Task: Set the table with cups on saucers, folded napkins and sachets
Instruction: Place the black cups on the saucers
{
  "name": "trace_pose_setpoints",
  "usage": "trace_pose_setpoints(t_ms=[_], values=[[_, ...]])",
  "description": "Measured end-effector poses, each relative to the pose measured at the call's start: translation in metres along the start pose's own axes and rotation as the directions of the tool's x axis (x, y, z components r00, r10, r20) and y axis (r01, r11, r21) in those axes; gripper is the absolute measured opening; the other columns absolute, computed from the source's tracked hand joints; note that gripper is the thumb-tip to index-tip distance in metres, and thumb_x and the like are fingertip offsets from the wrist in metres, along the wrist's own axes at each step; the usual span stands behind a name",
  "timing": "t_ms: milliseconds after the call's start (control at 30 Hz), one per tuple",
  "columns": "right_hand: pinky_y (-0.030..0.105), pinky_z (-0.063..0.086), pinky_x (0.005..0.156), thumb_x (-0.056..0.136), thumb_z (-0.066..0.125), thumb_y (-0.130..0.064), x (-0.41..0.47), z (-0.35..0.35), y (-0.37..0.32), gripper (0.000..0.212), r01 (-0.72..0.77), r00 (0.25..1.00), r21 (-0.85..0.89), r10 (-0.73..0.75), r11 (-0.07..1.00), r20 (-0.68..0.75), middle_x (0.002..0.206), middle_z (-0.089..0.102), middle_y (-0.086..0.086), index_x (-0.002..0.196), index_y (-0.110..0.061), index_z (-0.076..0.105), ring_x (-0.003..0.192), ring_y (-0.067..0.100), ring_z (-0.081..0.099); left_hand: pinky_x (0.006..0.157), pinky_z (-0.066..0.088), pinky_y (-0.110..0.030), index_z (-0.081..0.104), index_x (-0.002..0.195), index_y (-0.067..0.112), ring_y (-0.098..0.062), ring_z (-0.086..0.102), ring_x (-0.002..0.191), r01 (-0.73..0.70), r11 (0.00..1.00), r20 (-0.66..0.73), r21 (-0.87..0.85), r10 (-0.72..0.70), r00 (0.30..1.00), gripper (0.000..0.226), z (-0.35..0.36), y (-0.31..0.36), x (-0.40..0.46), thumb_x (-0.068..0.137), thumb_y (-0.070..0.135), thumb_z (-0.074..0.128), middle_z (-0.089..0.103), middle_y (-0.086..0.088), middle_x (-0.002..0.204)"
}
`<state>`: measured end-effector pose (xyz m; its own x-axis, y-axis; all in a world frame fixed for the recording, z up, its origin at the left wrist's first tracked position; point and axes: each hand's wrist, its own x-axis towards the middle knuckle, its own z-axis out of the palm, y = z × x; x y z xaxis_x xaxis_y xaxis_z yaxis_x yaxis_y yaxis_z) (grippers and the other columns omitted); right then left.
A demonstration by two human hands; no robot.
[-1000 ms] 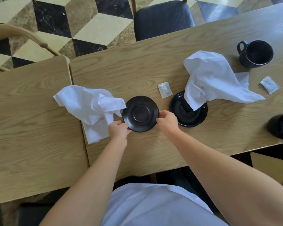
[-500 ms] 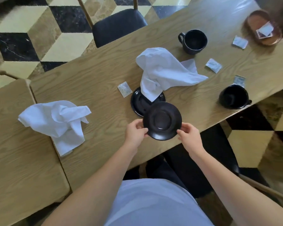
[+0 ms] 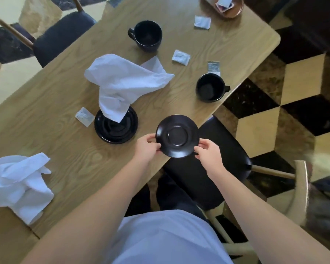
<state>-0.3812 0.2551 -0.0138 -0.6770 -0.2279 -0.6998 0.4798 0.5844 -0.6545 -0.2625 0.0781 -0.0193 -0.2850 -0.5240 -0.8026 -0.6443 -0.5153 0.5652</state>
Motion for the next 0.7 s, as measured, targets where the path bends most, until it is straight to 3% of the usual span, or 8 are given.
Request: trace_pose_setpoints(t_ms=[167,267,333,467,567,700], values=[[0.023,0.056,0.073,0.092,0.063,-0.004,0.020,0.001,-0.003,0.026,-0.034,0.999,0.029,0.034,0.999,0.009,0.100,0.072,-0.001,0.111,-0.021,0.069,0.096,0.014,0.070,0.080,0.062,-0.043,0.068,0.109,0.010,-0.027,0.073,0.084,0.018,1.000,-0.004,0.014,-0.018,1.000,0.034,0.006,0.013,0.017,0.085,-0.014,0.063,0.070,-0.011,0.099],[0.022,0.055,0.074,0.093,0.063,-0.005,0.032,0.009,-0.008,0.029,-0.055,0.998,0.036,0.054,0.998,0.023,0.106,0.072,0.002,0.119,-0.016,0.068,0.100,0.014,0.069,0.064,0.061,-0.028,0.067,0.108,0.014,-0.028,0.071,0.093,0.017,1.000,-0.043,0.009,-0.017,0.999,0.035,0.007,0.021,0.024,0.085,-0.013,0.062,0.069,-0.010,0.105],[0.022,0.056,0.074,0.093,0.062,-0.004,0.040,0.014,-0.013,0.029,-0.066,0.998,0.056,0.066,0.996,0.016,0.106,0.071,0.003,0.119,-0.015,0.067,0.101,0.015,0.069,0.061,0.058,-0.023,0.068,0.110,0.015,-0.026,0.070,0.096,0.000,1.000,-0.073,0.002,0.000,0.997,0.036,0.007,0.026,0.028,0.086,-0.012,0.062,0.067,-0.003,0.102],[0.027,0.058,0.080,0.091,0.061,-0.003,0.052,0.021,-0.020,0.031,-0.068,0.997,0.070,0.066,0.995,0.027,0.106,0.072,0.004,0.118,-0.015,0.069,0.100,0.015,0.069,0.066,0.060,-0.023,0.071,0.117,0.012,-0.020,0.070,0.094,-0.024,1.000,-0.127,-0.001,0.024,0.992,0.037,0.008,0.030,0.035,0.087,-0.009,0.064,0.066,0.001,0.103],[0.024,0.057,0.076,0.092,0.063,-0.005,0.057,0.021,-0.021,0.031,-0.065,0.997,0.056,0.062,0.996,0.054,0.106,0.072,0.002,0.120,-0.016,0.068,0.100,0.014,0.069,0.069,0.061,-0.024,0.072,0.117,0.012,-0.017,0.070,0.091,-0.023,1.000,-0.152,-0.012,0.021,0.988,0.036,0.006,0.027,0.039,0.087,-0.008,0.064,0.067,0.006,0.099],[0.023,0.056,0.075,0.091,0.068,-0.011,0.058,0.016,-0.018,0.030,-0.069,0.992,0.053,0.063,0.996,0.109,0.107,0.071,-0.001,0.119,-0.019,0.067,0.103,0.013,0.068,0.077,0.063,-0.031,0.072,0.114,0.012,-0.019,0.073,0.090,-0.022,1.000,-0.161,-0.020,0.018,0.987,0.030,0.004,0.024,0.039,0.088,-0.002,0.068,0.072,-0.003,0.104]])
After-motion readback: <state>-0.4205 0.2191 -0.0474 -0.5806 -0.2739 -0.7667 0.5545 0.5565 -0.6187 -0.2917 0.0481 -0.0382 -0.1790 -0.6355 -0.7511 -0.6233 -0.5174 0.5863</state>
